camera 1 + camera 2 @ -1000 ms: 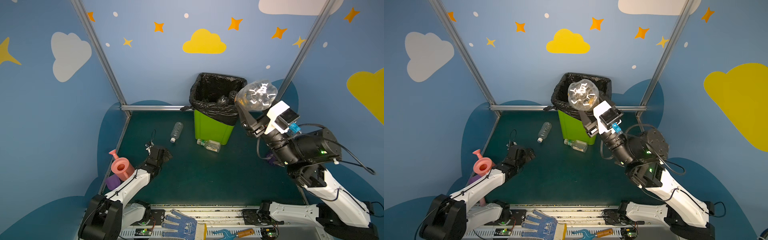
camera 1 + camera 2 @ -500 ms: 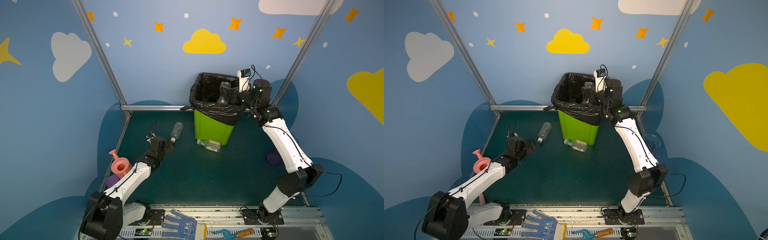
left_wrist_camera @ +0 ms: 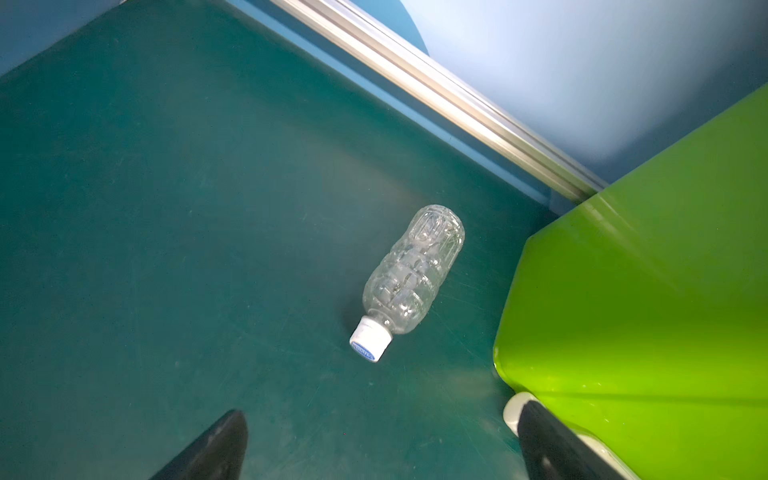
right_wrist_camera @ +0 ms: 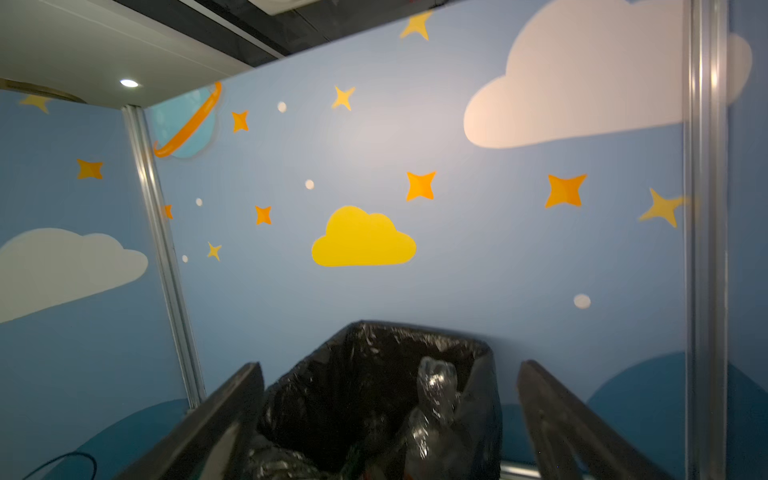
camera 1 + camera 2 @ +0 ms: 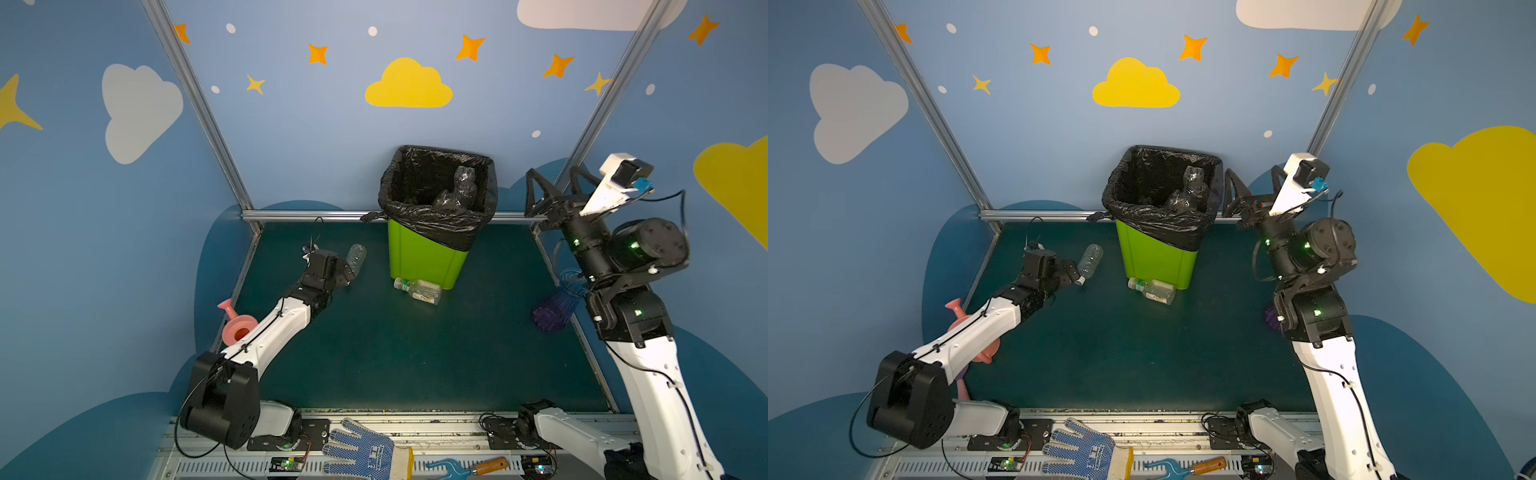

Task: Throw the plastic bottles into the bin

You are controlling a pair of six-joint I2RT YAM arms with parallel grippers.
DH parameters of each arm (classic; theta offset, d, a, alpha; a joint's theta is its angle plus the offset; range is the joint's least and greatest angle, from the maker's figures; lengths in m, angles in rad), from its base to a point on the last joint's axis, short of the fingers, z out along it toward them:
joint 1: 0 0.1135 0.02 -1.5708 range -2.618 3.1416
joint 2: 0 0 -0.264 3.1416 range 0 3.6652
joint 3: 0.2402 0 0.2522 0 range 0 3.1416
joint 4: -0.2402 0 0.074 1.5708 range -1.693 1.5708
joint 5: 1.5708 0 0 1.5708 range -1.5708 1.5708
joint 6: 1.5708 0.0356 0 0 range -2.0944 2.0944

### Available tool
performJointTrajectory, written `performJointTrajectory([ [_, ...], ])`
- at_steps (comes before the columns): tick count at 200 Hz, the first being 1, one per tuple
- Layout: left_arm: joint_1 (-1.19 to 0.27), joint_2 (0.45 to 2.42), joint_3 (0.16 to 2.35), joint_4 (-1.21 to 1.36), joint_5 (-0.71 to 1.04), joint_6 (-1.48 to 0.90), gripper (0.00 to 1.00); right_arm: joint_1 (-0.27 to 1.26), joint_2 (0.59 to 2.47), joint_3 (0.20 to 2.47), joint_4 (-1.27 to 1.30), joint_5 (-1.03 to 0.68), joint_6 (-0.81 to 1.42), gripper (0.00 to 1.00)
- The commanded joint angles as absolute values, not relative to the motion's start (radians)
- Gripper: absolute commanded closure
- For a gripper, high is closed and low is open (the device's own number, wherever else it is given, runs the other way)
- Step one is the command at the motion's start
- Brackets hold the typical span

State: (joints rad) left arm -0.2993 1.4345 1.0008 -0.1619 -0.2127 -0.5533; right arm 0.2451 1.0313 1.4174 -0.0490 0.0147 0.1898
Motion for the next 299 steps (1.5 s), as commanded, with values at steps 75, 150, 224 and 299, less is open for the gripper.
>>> performJointTrajectory([
  [75, -0.294, 1.846, 1.417, -0.439, -0.219, -0.31, 0.0, -0.05, 0.825, 0.787, -0.1, -0.143, 0.506, 0.02],
  [150, -0.281, 2.125, 1.769, -0.644, -0.168, -0.182, 0.0, -0.157, 0.773, 0.474, -0.011, -0.264, 0.644, 0.02],
  [224, -0.268, 2.303, 1.992, -0.776, -0.153, -0.145, 0.04, -0.195, 0.741, 0.395, -0.019, -0.279, 0.659, 0.02],
  [299, -0.268, 2.432, 2.154, -0.888, -0.177, -0.125, 0.18, -0.216, 0.772, 0.41, -0.025, -0.307, 0.657, 0.02],
])
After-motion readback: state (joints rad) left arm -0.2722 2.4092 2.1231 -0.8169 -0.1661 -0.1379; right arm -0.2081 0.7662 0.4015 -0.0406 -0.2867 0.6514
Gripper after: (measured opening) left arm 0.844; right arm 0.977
